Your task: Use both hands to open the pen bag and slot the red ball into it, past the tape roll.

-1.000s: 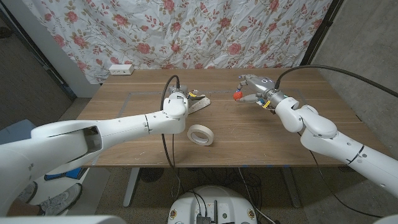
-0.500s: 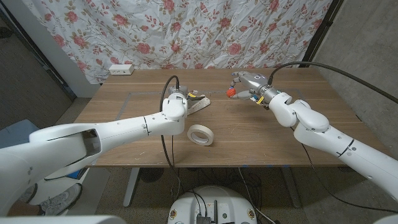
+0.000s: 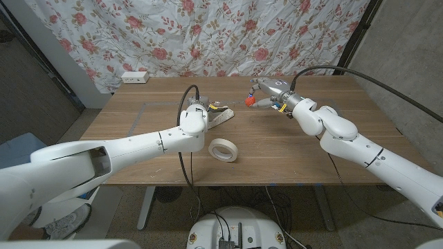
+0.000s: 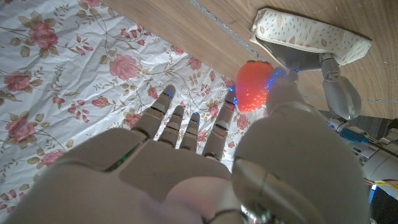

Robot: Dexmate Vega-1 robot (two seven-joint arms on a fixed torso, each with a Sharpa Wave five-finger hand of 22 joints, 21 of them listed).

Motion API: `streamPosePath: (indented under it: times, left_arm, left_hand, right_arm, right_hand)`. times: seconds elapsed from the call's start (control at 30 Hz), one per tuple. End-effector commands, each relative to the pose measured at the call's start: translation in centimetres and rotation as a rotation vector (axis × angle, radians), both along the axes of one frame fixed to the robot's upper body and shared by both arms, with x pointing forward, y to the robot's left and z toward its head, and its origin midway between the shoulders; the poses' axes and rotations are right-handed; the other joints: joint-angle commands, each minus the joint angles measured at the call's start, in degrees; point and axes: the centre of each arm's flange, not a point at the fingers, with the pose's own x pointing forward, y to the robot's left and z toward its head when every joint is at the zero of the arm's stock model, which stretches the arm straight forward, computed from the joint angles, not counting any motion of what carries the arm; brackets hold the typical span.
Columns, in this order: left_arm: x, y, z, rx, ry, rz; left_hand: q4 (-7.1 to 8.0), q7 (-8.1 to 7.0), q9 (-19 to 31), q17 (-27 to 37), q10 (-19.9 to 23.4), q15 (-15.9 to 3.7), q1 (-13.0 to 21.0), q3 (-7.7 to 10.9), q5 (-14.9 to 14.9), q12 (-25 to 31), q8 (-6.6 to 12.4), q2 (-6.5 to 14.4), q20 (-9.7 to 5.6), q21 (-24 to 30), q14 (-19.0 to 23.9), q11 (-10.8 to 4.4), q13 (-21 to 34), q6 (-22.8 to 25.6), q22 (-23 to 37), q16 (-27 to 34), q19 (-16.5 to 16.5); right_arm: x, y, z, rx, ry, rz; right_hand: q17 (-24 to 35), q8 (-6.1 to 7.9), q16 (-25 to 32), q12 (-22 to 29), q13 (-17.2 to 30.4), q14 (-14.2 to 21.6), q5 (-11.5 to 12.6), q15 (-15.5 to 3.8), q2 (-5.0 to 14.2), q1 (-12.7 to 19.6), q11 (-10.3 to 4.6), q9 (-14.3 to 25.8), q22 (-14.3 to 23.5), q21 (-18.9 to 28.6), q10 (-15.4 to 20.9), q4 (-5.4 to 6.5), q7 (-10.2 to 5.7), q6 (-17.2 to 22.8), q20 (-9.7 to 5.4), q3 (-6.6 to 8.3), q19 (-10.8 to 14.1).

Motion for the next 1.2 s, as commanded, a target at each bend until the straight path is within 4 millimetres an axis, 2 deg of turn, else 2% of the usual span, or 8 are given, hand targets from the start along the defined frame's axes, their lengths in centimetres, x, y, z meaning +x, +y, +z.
streamPosePath:
  times: [0.03, 1.2]
  left_arm:
    - [-0.1, -0.1, 0.0, 0.008, 0.001, -0.016]
    - [-0.1, 0.1, -0.2, 0.017, -0.002, -0.009]
  left_hand:
    - [0.03, -0.05, -0.03, 0.32, -0.48, -0.96, -0.31, -0.41, -0.22, 0.09, 0.16, -0.04, 0.05, 0.08, -0.16, 0.01, 0.18, -0.38, 0.13, -0.05, -0.04]
    - [0.22, -0.16, -0.05, 0.32, -0.83, -0.75, -0.78, -1.09, -0.20, 0.21, 0.38, 0.30, 0.04, 0.09, -0.58, 0.18, 0.18, -1.00, 0.13, 0.03, -0.57]
  right_arm:
    - [0.7, 2.0, 0.9, -0.034, -0.004, 0.034]
    - [4.4, 6.1, 1.9, -0.083, 0.033, 0.101]
  right_hand:
    - [0.31, 0.11, -0.13, -0.20, 0.17, -0.05, 0.47, 0.37, 0.20, -0.46, -0.05, 0.27, 0.10, -0.12, -0.10, -0.11, -1.26, 1.24, 0.17, -0.18, -0.22]
    - [0.40, -0.01, -0.23, -0.12, 0.17, -0.17, 0.54, 0.56, 0.14, -0.70, -0.04, 0.01, 0.10, -0.07, -0.10, -0.09, -1.26, 1.37, 0.31, -0.35, -0.49]
